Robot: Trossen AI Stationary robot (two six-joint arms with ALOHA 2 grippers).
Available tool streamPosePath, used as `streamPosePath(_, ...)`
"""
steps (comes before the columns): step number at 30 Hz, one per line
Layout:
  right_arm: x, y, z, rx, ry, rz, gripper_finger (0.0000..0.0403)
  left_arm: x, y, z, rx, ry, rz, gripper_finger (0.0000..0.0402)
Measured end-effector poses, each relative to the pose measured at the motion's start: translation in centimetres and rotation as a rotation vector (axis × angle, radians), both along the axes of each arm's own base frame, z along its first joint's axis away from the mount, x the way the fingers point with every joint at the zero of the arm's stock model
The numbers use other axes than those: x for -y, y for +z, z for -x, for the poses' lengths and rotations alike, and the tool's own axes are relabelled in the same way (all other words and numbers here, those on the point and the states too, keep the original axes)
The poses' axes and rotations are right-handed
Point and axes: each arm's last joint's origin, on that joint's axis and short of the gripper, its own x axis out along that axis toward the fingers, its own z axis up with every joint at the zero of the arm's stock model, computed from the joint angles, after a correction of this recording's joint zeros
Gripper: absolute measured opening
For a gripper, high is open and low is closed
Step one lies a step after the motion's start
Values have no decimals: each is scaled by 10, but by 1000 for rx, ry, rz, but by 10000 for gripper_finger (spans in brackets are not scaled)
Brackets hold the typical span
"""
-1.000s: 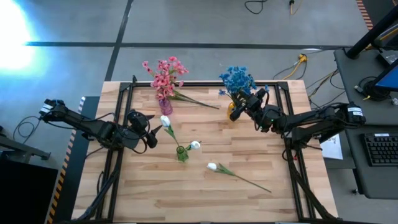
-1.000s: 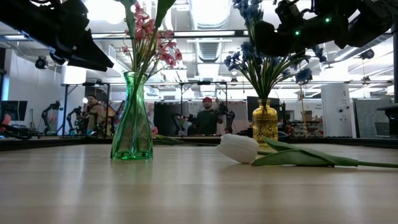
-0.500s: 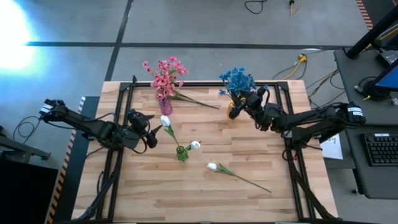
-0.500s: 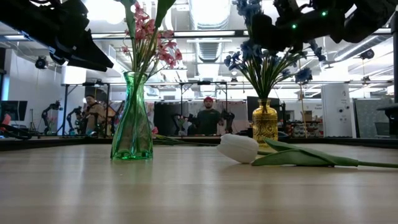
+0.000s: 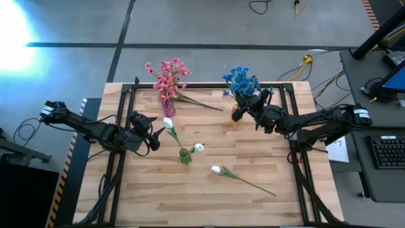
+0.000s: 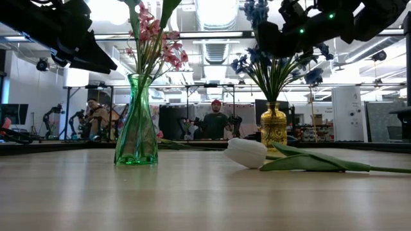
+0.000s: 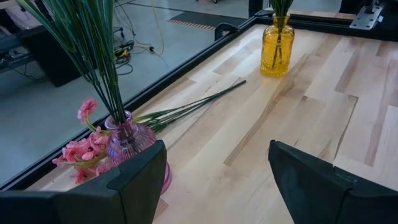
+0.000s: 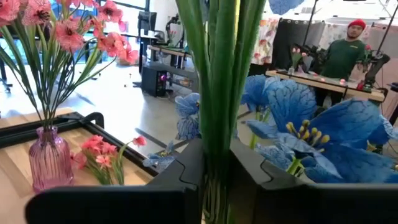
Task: Sort flowers into vase by color
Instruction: Put the blue flower into the yellow vase
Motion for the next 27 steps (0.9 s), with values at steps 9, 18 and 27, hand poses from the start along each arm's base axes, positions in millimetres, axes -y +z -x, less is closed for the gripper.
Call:
streamPosePath(9, -7, 0, -1, 17, 24, -12, 63, 0, 0, 0, 0, 0, 0, 268)
streamPosePath(18, -17, 0, -1, 14, -32, -16, 114, 0, 0, 0, 0, 0, 0, 268)
streamPosePath(27, -17, 0, -1, 12, -30, -16, 122, 0, 0, 0, 0, 0, 0, 268)
